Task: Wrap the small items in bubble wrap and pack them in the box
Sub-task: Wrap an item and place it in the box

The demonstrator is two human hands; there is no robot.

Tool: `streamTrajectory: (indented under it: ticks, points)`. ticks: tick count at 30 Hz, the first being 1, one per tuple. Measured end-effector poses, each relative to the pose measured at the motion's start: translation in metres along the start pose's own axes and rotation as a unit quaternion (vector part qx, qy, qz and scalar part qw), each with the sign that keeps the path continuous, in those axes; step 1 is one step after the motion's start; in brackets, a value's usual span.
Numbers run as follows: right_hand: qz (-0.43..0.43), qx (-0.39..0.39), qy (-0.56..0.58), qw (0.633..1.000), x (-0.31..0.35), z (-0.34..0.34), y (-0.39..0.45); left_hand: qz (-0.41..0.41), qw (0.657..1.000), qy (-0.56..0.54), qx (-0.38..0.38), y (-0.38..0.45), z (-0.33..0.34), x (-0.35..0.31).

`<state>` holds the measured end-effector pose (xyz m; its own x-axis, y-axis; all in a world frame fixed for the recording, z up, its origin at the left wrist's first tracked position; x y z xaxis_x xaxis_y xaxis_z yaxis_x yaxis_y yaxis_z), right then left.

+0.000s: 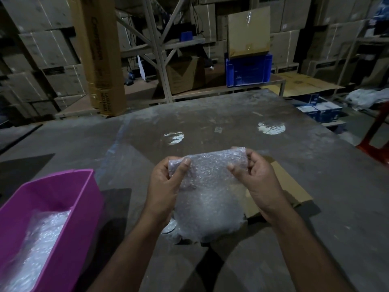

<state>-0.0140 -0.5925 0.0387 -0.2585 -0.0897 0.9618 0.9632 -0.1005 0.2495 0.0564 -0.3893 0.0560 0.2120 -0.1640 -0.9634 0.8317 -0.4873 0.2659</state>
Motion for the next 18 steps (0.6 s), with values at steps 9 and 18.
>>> streamTrajectory:
  ticks: [9,18]
  points:
    - [-0.029,-0.076,-0.025,0.996,-0.002,-0.011,-0.004,0.019,0.995,0.060,-0.083,-0.004,-0.018,0.008]
    - [-0.028,-0.030,-0.040,0.998,0.002,-0.006,-0.002,0.004,0.995,0.102,0.007,-0.001,-0.008,0.001]
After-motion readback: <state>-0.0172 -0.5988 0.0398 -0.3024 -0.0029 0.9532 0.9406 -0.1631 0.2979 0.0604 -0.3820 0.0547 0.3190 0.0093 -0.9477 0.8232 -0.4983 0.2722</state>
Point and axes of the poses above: each hand's wrist, its own y-axis towards the middle knuckle, its own z-axis out of the palm, x = y × z, the point moved 7 cm from there along y, towards the middle knuckle, and after that the axes turned 14 degrees about x, right-handed, at the moved point
